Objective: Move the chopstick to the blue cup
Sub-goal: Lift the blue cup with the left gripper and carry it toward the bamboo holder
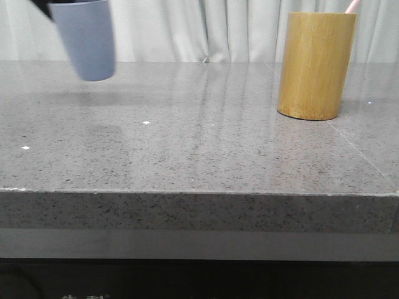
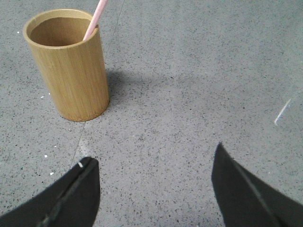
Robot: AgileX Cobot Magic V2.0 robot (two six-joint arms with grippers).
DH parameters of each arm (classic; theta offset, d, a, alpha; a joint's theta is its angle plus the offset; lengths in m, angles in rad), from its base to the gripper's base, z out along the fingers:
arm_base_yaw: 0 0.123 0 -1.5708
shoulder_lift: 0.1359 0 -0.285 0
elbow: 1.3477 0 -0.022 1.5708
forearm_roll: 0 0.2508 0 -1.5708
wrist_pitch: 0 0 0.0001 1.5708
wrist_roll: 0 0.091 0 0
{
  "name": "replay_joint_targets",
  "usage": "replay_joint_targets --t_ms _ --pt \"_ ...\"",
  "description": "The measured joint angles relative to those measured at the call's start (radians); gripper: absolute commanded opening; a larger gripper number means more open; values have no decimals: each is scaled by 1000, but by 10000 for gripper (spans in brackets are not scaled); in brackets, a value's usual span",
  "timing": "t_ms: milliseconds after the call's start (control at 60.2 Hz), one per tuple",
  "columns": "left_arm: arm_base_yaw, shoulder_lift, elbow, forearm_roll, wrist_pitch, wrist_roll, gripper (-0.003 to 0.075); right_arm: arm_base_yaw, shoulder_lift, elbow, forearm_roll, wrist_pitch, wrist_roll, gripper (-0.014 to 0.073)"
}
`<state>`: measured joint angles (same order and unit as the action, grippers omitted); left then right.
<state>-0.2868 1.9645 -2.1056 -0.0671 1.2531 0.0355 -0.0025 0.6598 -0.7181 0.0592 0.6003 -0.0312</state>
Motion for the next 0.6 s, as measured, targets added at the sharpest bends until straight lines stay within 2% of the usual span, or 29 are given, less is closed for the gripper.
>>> replay_joint_targets --t_ms 332,598 --pt "-238 69 -81 34 6 1 -19 0 0 0 4 0 0 517" --pt "-280 138 -121 67 8 2 -19 0 0 0 4 7 0 517"
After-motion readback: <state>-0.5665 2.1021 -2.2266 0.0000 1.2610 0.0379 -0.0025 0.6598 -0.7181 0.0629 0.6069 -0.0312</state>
